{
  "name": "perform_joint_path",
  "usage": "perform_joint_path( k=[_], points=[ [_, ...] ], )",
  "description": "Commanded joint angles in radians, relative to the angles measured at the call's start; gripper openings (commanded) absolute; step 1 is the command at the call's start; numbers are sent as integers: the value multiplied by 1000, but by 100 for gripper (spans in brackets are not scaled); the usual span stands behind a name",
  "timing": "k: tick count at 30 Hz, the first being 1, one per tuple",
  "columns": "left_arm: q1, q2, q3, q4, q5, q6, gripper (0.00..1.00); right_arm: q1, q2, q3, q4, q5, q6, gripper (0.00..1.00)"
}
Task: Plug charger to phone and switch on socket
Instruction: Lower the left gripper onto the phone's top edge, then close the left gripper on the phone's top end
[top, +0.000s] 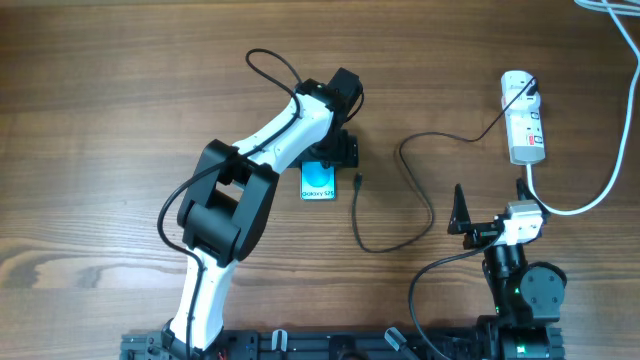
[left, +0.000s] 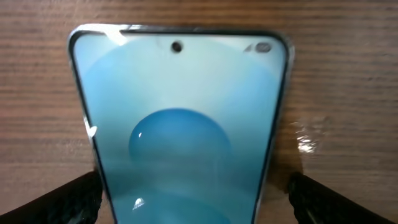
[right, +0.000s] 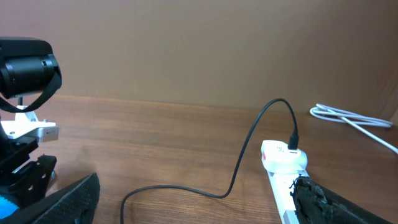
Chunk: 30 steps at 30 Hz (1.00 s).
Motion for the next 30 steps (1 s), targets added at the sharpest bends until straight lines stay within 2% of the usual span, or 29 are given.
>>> perform_joint_path(
  k=[1,7,30],
  points=[
    [29,39,-37,-37,-56,-29,100,4,-5,-1,3,13,-19,100],
    [40,39,-37,-34,-55,8,100,4,-5,-1,3,13,-19,100],
    [28,39,-37,-8,16,8,100,4,-5,-1,3,13,-19,100]
  ],
)
